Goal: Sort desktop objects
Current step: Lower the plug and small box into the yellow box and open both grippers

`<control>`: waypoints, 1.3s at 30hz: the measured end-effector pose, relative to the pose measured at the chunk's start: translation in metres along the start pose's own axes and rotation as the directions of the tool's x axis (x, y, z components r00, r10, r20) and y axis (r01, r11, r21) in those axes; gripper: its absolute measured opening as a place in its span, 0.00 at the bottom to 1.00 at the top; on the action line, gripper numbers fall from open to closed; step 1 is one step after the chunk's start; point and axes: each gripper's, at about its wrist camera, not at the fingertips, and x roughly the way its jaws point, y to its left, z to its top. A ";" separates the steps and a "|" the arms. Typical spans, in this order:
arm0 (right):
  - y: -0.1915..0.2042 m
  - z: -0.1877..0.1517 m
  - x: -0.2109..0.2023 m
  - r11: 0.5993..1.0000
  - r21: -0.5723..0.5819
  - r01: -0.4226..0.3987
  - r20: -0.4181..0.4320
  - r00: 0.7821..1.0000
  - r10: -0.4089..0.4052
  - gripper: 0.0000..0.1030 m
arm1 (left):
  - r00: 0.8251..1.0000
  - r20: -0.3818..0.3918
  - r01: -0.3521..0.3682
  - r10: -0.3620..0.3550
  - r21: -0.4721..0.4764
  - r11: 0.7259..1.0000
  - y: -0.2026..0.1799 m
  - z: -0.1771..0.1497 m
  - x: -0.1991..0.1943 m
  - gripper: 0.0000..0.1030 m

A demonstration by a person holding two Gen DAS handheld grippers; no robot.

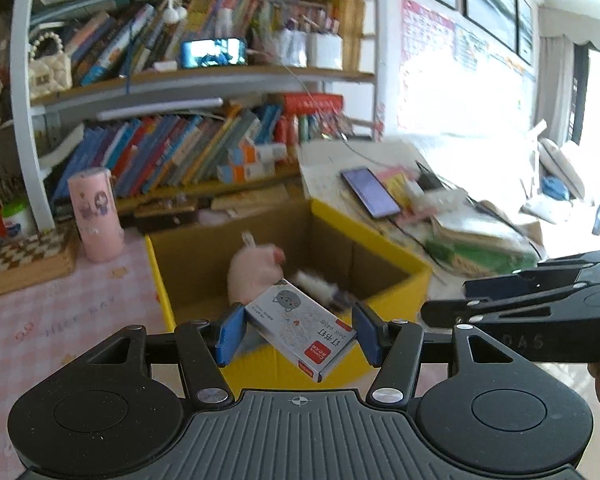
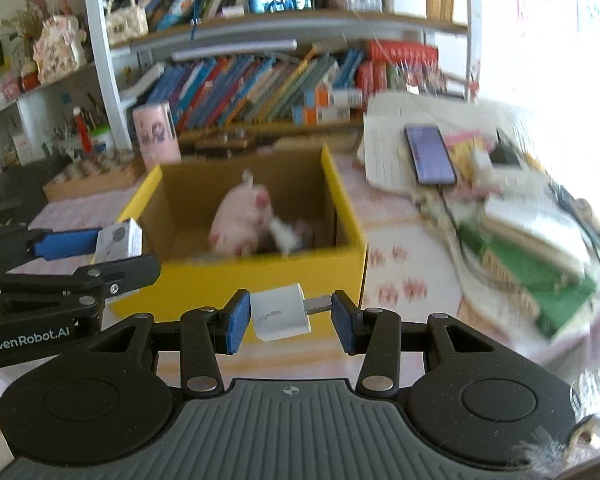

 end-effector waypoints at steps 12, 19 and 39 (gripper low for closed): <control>-0.014 0.061 0.052 0.994 -0.078 -0.080 0.071 0.994 0.086 0.40 | 0.991 -0.048 -0.124 0.123 -0.035 0.992 0.011 0.018 0.061 0.56; -0.005 0.065 0.091 0.980 -0.132 -0.150 -0.011 0.989 0.149 0.40 | 0.980 -0.156 -0.137 0.120 -0.099 0.986 0.016 0.008 0.101 0.56; -0.001 0.064 0.159 0.952 -0.194 -0.238 -0.217 0.956 0.196 0.41 | 0.960 -0.249 -0.171 0.132 -0.143 0.975 0.018 0.003 0.126 0.58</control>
